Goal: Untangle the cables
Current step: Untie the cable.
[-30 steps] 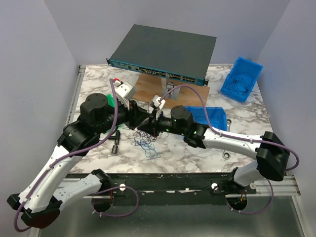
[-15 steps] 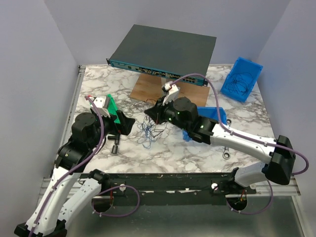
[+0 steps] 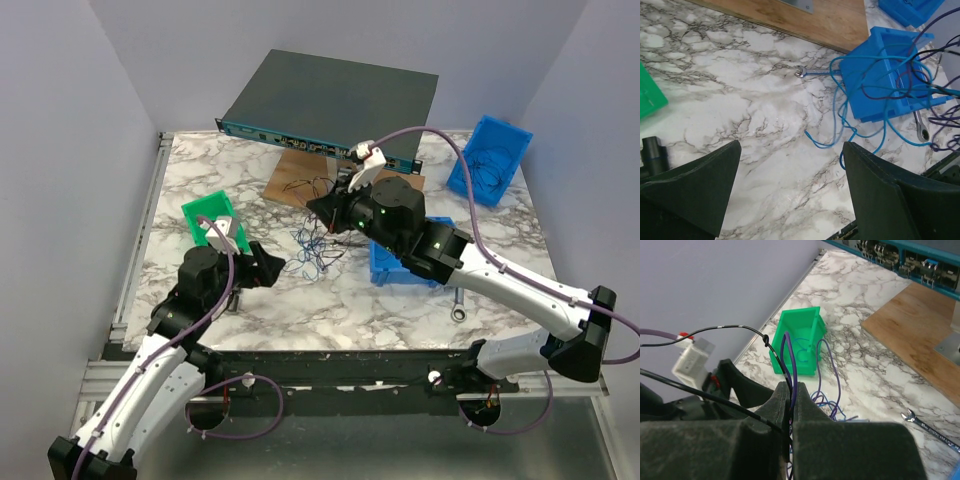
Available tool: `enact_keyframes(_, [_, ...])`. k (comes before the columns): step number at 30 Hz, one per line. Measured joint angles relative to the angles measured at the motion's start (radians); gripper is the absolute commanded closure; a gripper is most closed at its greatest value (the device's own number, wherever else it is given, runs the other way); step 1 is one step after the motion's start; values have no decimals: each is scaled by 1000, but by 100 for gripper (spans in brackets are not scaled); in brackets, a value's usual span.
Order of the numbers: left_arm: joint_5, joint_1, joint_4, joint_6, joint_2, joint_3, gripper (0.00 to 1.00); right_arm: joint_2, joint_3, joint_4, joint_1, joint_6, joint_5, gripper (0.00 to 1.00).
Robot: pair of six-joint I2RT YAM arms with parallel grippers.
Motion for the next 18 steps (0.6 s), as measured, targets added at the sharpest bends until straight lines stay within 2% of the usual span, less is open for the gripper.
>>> enact_keyframes(3, [51,0,112,-10,6,-71,19,-1,47,-41,0,-10,0,99])
enact_keyframes(7, [113,0,203,-20,48,-86,21,-18,67,-77,0,-16,0,99])
enact_keyframes(12, [140,0,271,-13,106,-60,41,-32,67,-109,0,-18,-1,99])
enact_keyframes(18, [164,0,343,18,188,11,40,-32,75,-147,0,-18,-2,99])
